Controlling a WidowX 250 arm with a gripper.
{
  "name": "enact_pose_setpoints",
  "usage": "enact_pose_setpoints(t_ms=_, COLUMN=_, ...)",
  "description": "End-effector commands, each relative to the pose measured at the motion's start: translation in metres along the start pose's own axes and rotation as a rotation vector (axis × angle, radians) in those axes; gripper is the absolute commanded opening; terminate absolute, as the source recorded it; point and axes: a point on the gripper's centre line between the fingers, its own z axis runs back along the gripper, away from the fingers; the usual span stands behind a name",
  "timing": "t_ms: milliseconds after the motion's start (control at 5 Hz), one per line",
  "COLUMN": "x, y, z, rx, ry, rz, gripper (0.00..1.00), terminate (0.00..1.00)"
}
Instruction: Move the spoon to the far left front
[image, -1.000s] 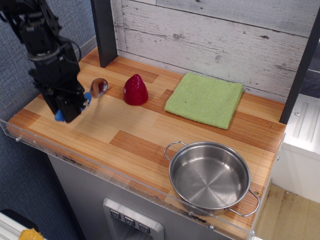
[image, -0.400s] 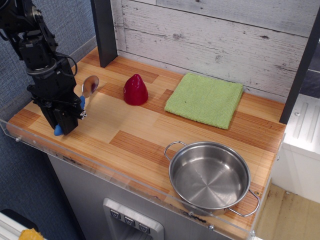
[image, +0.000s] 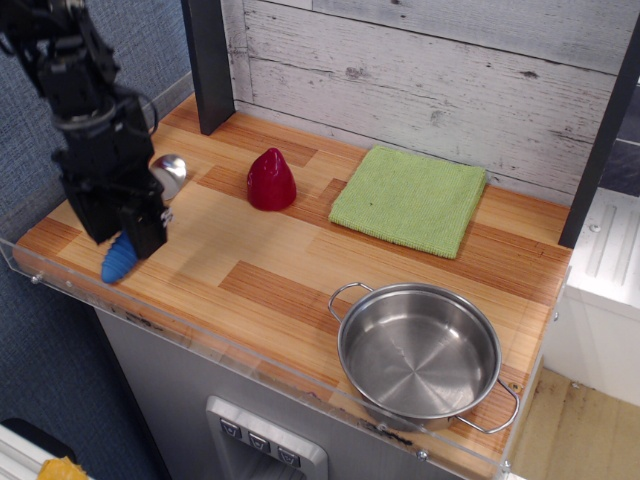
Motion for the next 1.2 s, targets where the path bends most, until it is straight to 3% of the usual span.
enact_pose_setpoints(t_ms=0, x=0.007, y=-0.035, z=0.066, rx=0.129, ry=-0.121, rz=-0.048, gripper=1.0, terminate=0.0)
enact_pose_setpoints(t_ms=400, x=0.033, y=-0.084, z=0.083, rx=0.104, ry=-0.132, rz=-0.053, gripper=1.0, terminate=0.0)
enact_pose_setpoints(t_ms=600, x=0.035, y=-0.088, z=0.079, rx=0.079, ry=-0.128, rz=-0.052, gripper=1.0, terminate=0.0)
enact_pose_setpoints(t_ms=1000, x=0.037, y=-0.089, z=0.079, rx=0.083, ry=-0.119, rz=-0.103, gripper=1.0, terminate=0.0)
